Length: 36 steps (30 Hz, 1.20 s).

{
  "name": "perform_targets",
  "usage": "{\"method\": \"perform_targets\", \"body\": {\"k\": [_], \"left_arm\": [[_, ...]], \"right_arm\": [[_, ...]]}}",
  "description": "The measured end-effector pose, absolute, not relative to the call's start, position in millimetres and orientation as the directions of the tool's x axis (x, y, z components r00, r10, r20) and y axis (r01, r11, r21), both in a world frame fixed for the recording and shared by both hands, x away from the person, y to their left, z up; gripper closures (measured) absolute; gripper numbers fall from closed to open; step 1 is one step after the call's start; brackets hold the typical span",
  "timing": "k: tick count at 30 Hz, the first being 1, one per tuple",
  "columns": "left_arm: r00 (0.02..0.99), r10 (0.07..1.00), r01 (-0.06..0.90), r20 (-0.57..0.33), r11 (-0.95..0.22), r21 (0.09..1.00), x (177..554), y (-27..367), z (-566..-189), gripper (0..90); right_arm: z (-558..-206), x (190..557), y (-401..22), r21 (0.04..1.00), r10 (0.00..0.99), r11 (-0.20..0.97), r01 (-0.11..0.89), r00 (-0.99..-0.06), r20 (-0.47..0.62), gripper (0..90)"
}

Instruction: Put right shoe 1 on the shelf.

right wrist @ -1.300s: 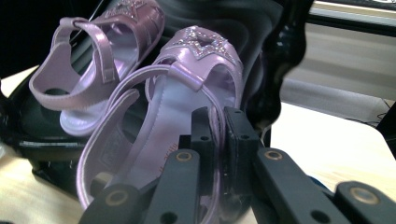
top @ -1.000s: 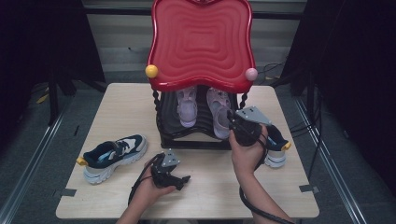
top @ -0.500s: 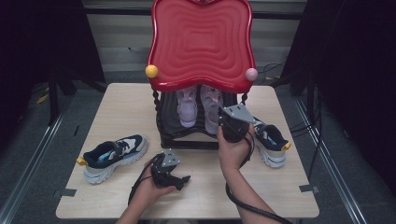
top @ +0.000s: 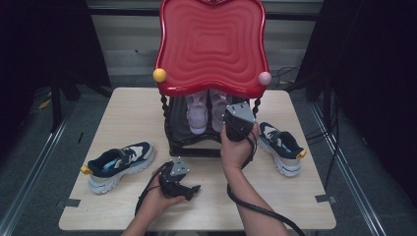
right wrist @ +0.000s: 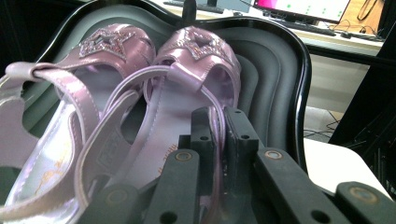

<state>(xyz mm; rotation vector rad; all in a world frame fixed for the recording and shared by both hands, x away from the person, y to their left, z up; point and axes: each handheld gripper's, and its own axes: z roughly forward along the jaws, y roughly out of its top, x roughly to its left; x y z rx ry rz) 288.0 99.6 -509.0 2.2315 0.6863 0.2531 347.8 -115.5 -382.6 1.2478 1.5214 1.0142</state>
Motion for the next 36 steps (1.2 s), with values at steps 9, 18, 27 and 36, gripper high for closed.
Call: {"method": "perform_targets", "body": {"k": [9, 18, 27, 36], "left_arm": [[0.835, 0.55, 0.396, -0.035, -0.554, 0.732, 288, 99, -509, 15.2], [0.834, 0.55, 0.398, -0.036, -0.555, 0.731, 288, 99, -509, 15.2], [0.838, 0.544, 0.392, -0.028, -0.566, 0.725, 288, 100, -509, 15.2], [0.839, 0.543, 0.391, -0.028, -0.568, 0.724, 288, 100, -509, 15.2]], "right_arm": [[-392, 355, -110, 0.955, 0.986, 0.162, 0.25, -0.066, -0.15, 82.8], [-403, 354, -103, 0.948, 0.981, 0.191, 0.254, -0.09, -0.174, 81.6], [-407, 354, -109, 0.945, 0.981, 0.191, 0.265, -0.094, -0.171, 78.5], [-401, 350, -113, 0.943, 0.975, 0.211, 0.255, -0.125, -0.185, 68.0]]}}
